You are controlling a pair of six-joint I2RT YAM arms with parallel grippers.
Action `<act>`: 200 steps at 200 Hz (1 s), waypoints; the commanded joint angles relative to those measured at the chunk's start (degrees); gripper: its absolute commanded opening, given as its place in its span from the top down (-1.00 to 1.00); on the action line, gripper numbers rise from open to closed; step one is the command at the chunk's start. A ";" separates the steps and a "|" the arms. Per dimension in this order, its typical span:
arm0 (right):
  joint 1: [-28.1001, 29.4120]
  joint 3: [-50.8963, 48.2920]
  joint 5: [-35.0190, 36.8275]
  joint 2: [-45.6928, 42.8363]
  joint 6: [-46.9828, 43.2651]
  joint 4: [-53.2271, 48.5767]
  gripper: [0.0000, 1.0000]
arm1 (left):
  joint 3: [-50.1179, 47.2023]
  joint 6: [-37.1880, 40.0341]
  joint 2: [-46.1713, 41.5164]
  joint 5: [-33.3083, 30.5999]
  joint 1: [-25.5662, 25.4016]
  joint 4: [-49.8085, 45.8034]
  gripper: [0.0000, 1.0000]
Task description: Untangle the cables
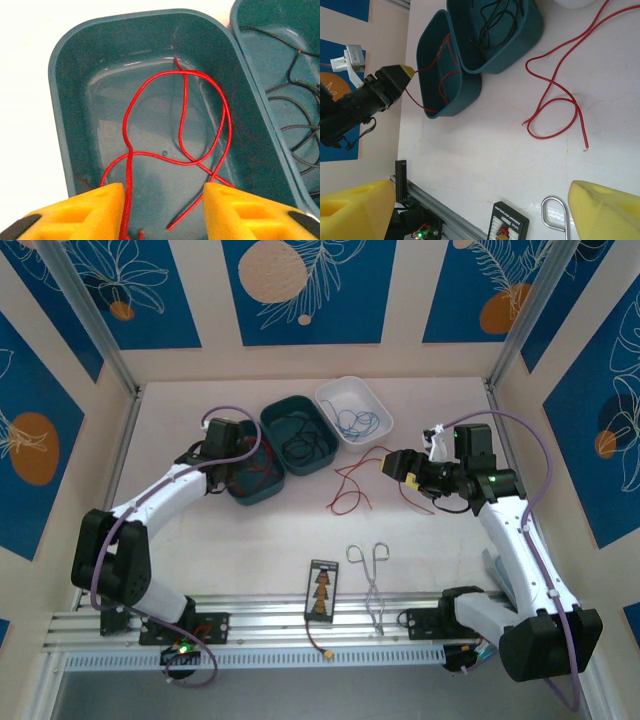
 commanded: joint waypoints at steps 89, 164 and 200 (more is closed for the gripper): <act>2.38 0.82 7.02 3.44 -0.18 -2.25 -0.78 | 14.41 8.01 17.98 -1.16 -3.56 -8.01 1.00; 3.98 0.22 9.71 5.27 -0.79 -2.41 -0.78 | 20.01 9.05 27.29 0.05 -3.60 -9.66 1.00; 4.46 0.23 12.87 5.85 -0.95 -2.94 -0.78 | 18.86 9.03 23.55 0.20 -3.60 -10.81 0.48</act>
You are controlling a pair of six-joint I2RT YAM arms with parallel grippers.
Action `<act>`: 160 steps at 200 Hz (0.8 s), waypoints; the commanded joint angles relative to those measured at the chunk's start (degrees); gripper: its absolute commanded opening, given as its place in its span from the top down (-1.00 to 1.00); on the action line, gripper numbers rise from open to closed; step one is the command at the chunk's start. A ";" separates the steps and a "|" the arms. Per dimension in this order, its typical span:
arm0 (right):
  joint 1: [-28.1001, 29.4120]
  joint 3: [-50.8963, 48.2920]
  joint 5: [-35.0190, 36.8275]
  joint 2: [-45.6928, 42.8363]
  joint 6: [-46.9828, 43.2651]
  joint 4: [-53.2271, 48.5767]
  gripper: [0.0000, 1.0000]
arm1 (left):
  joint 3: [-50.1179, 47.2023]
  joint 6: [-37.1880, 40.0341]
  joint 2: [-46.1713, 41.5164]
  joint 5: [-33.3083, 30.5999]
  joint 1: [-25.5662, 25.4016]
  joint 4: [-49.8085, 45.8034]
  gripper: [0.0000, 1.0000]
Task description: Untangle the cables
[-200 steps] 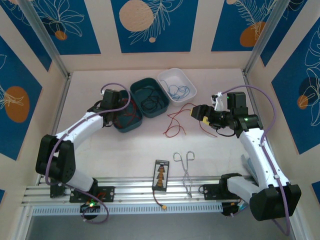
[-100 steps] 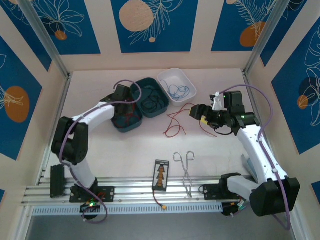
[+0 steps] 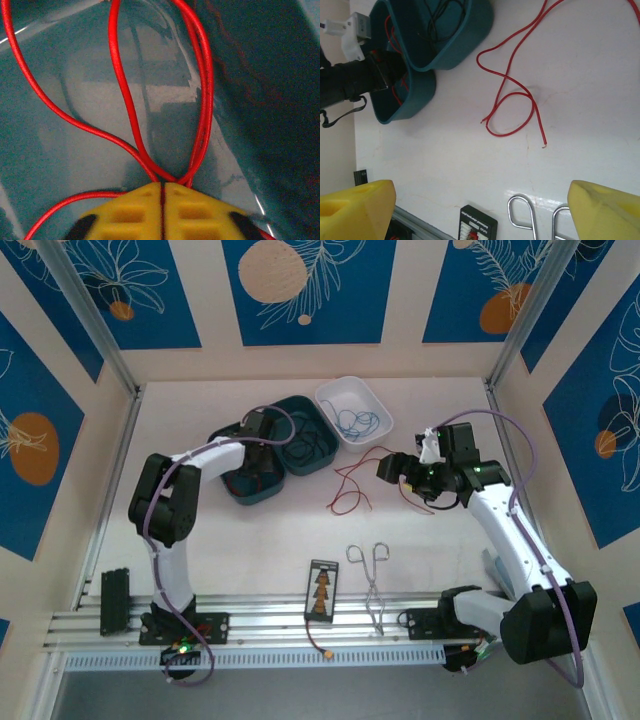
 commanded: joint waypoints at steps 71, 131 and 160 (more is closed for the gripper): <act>1.42 0.93 5.46 0.78 -0.86 -2.07 -0.78 | -2.73 0.71 -14.86 -4.92 -0.22 -5.32 -0.39; 2.94 0.93 12.39 2.16 -1.68 -4.04 -0.62 | -6.69 -0.59 -23.69 0.59 -0.20 -2.30 -0.88; 6.10 0.75 15.83 4.93 -2.86 -3.54 -0.52 | -12.13 -1.47 -32.19 1.95 -0.20 1.15 -1.00</act>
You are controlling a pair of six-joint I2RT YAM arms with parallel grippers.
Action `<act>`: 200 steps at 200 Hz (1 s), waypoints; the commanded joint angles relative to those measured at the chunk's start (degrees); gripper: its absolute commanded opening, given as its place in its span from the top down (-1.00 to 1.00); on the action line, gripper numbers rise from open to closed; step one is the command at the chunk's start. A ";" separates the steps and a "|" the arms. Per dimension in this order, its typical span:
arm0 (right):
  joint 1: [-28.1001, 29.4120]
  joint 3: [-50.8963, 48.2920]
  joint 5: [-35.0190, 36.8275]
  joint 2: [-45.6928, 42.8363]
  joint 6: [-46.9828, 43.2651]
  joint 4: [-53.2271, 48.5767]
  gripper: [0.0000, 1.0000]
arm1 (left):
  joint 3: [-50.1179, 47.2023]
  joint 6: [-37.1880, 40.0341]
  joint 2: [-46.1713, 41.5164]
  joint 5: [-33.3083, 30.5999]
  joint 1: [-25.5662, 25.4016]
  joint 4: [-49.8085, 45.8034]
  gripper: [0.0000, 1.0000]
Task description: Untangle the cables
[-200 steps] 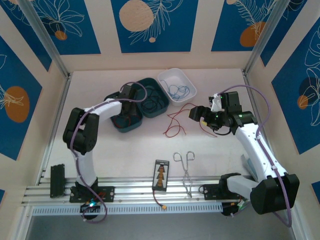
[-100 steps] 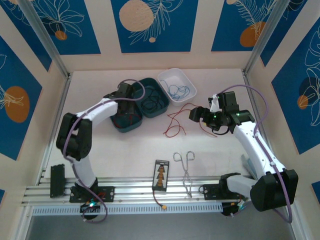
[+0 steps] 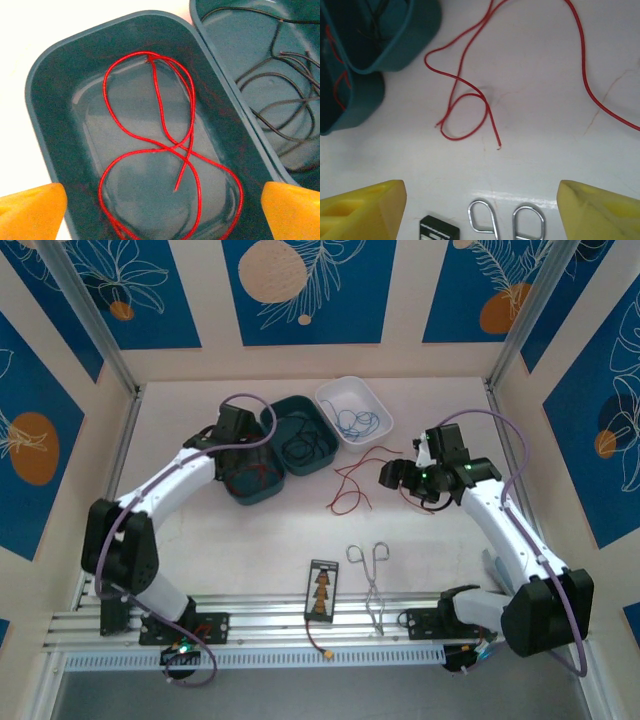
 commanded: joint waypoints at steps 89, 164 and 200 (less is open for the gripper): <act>15.27 8.68 14.03 22.64 -11.74 5.13 -0.38 | -16.38 -3.60 -24.91 1.94 -0.04 12.12 -1.00; 16.89 19.21 17.04 39.13 -20.86 7.33 -0.29 | -18.19 -3.60 -26.50 1.74 -0.07 12.56 -1.00; 16.89 23.64 19.34 44.47 -22.31 6.26 -0.02 | -18.54 -3.78 -26.52 2.14 -0.01 12.87 -1.00</act>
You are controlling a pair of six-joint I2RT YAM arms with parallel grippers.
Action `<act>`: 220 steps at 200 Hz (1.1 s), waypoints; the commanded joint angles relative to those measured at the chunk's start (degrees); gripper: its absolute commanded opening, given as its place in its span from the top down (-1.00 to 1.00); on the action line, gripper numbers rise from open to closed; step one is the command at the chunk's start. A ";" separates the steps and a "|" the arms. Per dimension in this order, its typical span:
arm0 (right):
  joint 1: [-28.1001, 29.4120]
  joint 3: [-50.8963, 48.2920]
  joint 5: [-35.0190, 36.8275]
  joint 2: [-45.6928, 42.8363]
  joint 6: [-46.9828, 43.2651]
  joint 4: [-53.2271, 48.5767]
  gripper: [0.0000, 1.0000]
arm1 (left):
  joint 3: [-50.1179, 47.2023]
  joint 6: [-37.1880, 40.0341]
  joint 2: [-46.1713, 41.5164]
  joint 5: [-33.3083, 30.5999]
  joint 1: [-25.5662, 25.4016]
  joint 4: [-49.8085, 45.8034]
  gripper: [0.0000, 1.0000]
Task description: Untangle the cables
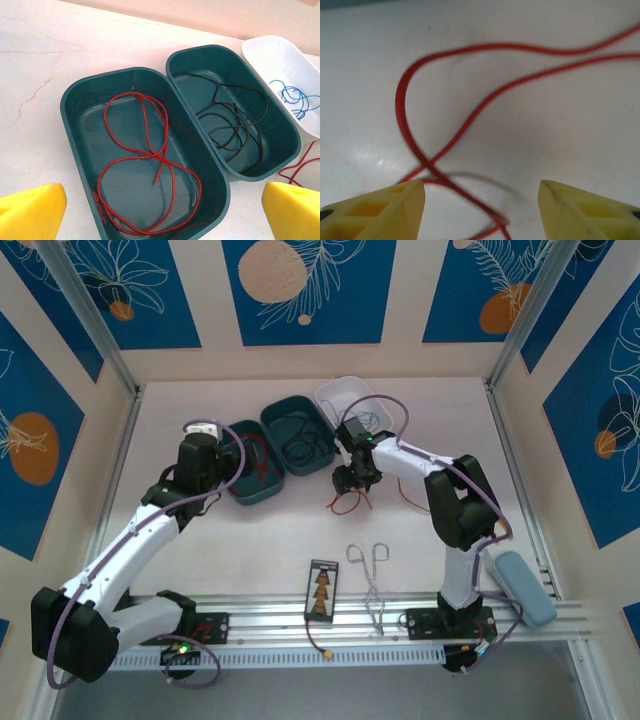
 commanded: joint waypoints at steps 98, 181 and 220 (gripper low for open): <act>0.70 -3.08 14.92 -10.45 2.38 -8.44 0.84 | -0.99 -0.92 -0.58 1.02 0.11 1.98 -1.00; 0.90 -2.17 16.72 -23.77 3.95 -17.18 0.87 | -0.56 -1.18 -0.32 3.20 0.24 2.35 -1.00; 2.95 1.55 13.24 -28.24 2.90 -18.91 0.91 | -0.54 -1.27 -0.14 3.48 0.22 2.33 -1.00</act>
